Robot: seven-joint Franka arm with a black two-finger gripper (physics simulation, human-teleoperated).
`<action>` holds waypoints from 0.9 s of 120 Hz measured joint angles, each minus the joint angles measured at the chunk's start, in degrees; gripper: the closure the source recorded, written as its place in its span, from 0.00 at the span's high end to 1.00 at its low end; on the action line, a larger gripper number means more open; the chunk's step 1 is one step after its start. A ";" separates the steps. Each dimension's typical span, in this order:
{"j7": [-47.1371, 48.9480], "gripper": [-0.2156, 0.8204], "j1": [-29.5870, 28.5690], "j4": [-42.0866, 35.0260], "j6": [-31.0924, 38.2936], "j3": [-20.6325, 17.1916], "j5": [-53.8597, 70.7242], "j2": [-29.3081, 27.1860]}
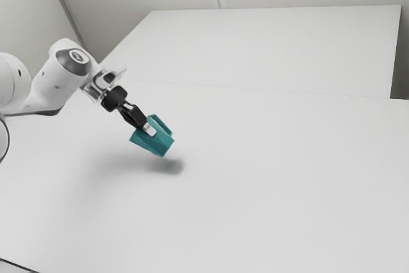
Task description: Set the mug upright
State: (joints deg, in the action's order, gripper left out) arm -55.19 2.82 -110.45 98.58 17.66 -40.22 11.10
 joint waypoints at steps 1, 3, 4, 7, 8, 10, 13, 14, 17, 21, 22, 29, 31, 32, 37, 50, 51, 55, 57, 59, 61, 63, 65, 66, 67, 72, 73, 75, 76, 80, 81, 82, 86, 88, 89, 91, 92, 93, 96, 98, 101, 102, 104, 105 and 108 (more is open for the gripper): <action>0.11 0.03 0.04 0.02 0.13 -0.10 0.39 -0.05; 0.34 0.03 0.14 0.05 0.44 -0.26 1.12 -0.13; 0.44 0.03 0.18 0.06 0.60 -0.32 1.46 -0.16; 0.76 0.03 0.24 0.08 1.12 -0.61 2.41 -0.25; 0.86 0.03 0.26 0.09 1.29 -0.73 2.71 -0.31; 1.06 0.03 0.33 0.12 1.61 -1.01 3.32 -0.42; 1.36 0.03 0.50 0.32 2.05 -1.37 4.17 -0.52; 1.45 0.03 0.53 0.42 2.18 -1.52 4.46 -0.54; 1.73 0.03 0.71 0.63 2.57 -1.94 5.25 -0.60; 2.13 0.03 0.97 0.80 3.24 -2.35 6.28 -0.68; 2.24 0.03 0.96 0.83 3.40 -2.52 6.55 -0.72; 3.04 0.03 1.09 0.99 4.41 -3.46 8.34 -1.02; 3.28 0.03 1.09 1.02 4.70 -3.69 8.81 -1.15; 3.39 0.03 1.10 1.03 4.84 -3.80 9.02 -1.20; 3.97 0.03 1.06 1.06 5.52 -4.54 10.12 -1.35; 5.83 0.03 1.12 1.08 7.03 -6.38 14.16 -2.06; 6.00 0.03 1.12 1.09 7.12 -6.53 14.56 -2.11; 6.73 0.03 1.18 1.09 7.44 -7.05 16.07 -2.23; 7.10 0.03 1.23 1.09 7.58 -7.23 16.79 -2.26; 7.47 0.03 1.27 1.09 7.72 -7.36 17.50 -2.29; 7.84 0.03 1.28 1.09 7.86 -7.48 18.17 -2.31; 8.23 0.03 1.30 1.09 8.02 -7.57 18.83 -2.32; 8.62 0.03 1.32 1.09 8.18 -7.64 19.44 -2.33; 8.81 0.03 1.34 1.09 8.27 -7.66 19.77 -2.34; 9.00 0.03 1.36 1.09 8.36 -7.68 20.08 -2.34; 10.02 0.03 1.57 1.09 8.74 -7.82 21.66 -2.35; 10.22 0.03 1.64 1.09 8.81 -7.85 21.98 -2.36; 10.63 0.03 1.78 1.09 8.94 -7.89 22.60 -2.36; 10.83 0.03 1.83 1.09 9.00 -7.90 22.89 -2.36; 11.62 0.03 1.99 1.09 9.33 -7.98 23.90 -2.36; 11.82 0.03 2.03 1.08 9.42 -8.00 24.14 -2.36; 12.01 0.03 2.06 1.06 9.51 -8.01 24.41 -2.36; 12.78 0.03 2.06 1.03 9.89 -8.16 25.43 -2.36; 13.15 0.03 2.01 1.03 10.09 -8.34 25.91 -2.36; 13.34 0.03 2.01 1.02 10.19 -8.43 26.14 -2.36; 13.71 0.03 2.03 1.02 10.39 -8.59 26.59 -2.36; 13.89 0.03 2.04 1.01 10.49 -8.67 26.80 -2.36; 14.08 0.03 2.03 1.01 10.59 -8.77 27.01 -2.36; 14.65 0.03 2.03 1.01 10.90 -9.11 27.76 -2.36; 15.05 0.03 1.99 1.01 11.09 -9.43 28.37 -2.37; 15.65 0.03 2.02 1.00 11.35 -9.87 29.28 -2.36; 15.86 0.03 2.06 1.00 11.43 -9.99 29.60 -2.38; 16.27 0.03 2.07 1.01 11.59 -10.29 30.24 -2.39; 16.48 0.03 2.07 1.02 11.66 -10.46 30.54 -2.39; 17.11 0.03 2.08 1.05 11.87 -10.98 31.46 -2.42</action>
State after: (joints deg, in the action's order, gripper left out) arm -38.08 4.90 -109.40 110.45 6.68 -8.76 8.68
